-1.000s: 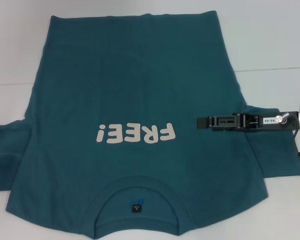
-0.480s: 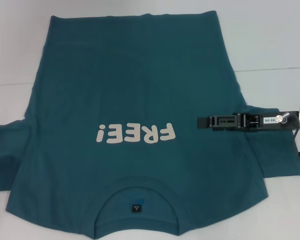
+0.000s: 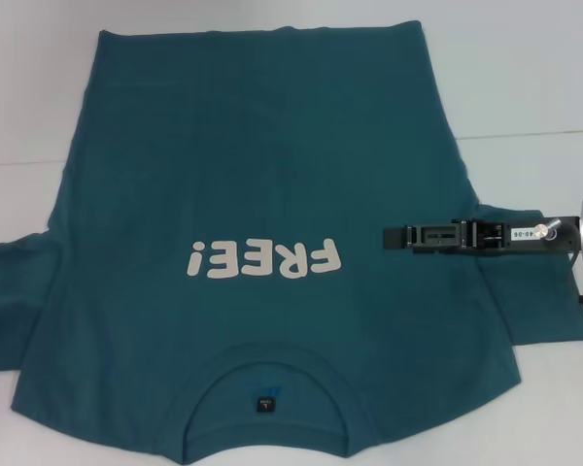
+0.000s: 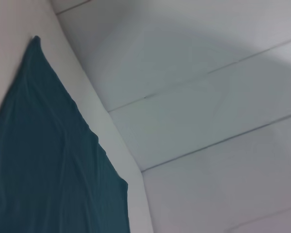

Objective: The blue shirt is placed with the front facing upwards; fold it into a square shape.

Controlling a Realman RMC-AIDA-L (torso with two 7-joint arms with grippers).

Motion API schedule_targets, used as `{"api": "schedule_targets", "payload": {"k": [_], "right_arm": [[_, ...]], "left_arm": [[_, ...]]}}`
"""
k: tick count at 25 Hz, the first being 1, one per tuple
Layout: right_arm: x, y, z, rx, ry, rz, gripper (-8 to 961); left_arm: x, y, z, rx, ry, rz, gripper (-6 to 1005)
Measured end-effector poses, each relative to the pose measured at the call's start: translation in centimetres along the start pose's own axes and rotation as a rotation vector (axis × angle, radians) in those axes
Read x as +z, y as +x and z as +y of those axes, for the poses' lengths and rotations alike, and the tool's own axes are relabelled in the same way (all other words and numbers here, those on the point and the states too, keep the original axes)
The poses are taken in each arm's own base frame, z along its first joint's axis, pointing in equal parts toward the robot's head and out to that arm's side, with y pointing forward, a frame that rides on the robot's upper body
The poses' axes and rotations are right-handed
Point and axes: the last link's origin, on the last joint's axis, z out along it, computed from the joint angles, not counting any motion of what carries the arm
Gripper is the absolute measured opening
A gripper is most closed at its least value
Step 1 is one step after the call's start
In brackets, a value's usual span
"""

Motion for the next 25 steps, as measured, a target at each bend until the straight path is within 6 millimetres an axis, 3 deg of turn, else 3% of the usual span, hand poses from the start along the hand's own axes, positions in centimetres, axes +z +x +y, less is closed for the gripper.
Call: {"api": "schedule_targets", "payload": {"k": [6, 11, 25], "right_arm": [[0.0, 0.0, 0.0, 0.001, 0.0, -0.002, 919], [0.0, 0.0, 0.0, 0.001, 0.0, -0.003, 919], [0.0, -0.2, 0.0, 0.001, 0.003, -0.006, 919]], "left_arm": [[0.6, 0.0, 0.2, 0.087, 0.083, -0.121, 746], [0.8, 0.6, -2.0, 0.032, 0.348, -0.17, 746], [1.6, 0.8, -5.5, 0.015, 0.542, -0.096, 720]]}}
